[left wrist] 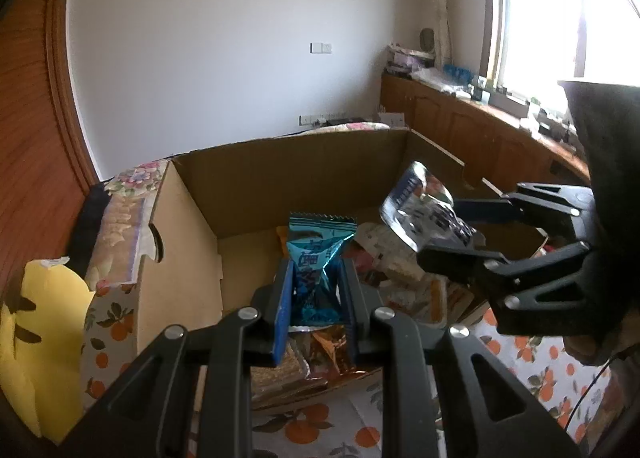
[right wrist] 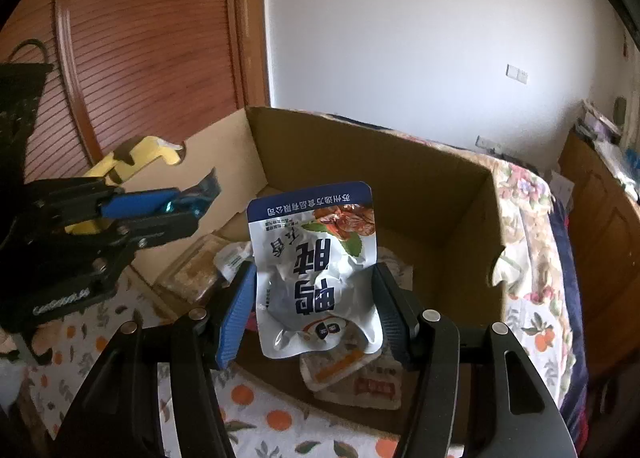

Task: Organize snacks
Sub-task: 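Open both tools to drop the snacks into the box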

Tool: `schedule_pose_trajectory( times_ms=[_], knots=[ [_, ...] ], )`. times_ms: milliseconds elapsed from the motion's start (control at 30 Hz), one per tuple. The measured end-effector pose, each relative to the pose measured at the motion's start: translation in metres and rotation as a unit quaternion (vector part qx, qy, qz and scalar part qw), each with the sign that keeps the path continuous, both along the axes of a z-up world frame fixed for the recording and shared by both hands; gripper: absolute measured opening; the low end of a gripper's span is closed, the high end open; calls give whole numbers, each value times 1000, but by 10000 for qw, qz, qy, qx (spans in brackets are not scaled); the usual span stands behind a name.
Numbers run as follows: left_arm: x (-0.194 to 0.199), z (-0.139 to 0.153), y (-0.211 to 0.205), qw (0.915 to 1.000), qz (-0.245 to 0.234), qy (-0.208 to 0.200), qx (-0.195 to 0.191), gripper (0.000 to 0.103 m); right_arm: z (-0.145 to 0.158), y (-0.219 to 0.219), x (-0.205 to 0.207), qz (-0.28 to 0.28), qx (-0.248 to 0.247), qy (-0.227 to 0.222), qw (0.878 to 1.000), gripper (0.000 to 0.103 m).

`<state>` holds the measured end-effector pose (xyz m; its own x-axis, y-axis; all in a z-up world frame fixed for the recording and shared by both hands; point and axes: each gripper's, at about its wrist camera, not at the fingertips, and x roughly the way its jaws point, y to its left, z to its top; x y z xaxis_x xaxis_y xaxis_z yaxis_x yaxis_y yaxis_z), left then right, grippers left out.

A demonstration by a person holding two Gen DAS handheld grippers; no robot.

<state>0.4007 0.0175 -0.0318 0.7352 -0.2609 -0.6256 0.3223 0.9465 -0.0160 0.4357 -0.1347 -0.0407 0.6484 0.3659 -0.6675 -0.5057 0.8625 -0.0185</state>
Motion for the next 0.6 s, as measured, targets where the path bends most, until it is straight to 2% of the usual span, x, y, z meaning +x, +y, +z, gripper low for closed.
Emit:
schedule_pose_trajectory(
  times_ms=[133, 400, 600],
  knots=[
    [3, -3, -2, 10000, -21, 37, 83, 21, -6, 1, 7, -47, 32, 64, 10000, 59],
    [7, -10, 1, 9999, 125, 97, 0, 23, -12, 0, 13, -218, 62, 136, 9997, 60],
    [2, -6, 4, 9998, 190, 25, -30, 32, -15, -5, 17, -295, 235, 259, 9990, 61]
  ],
)
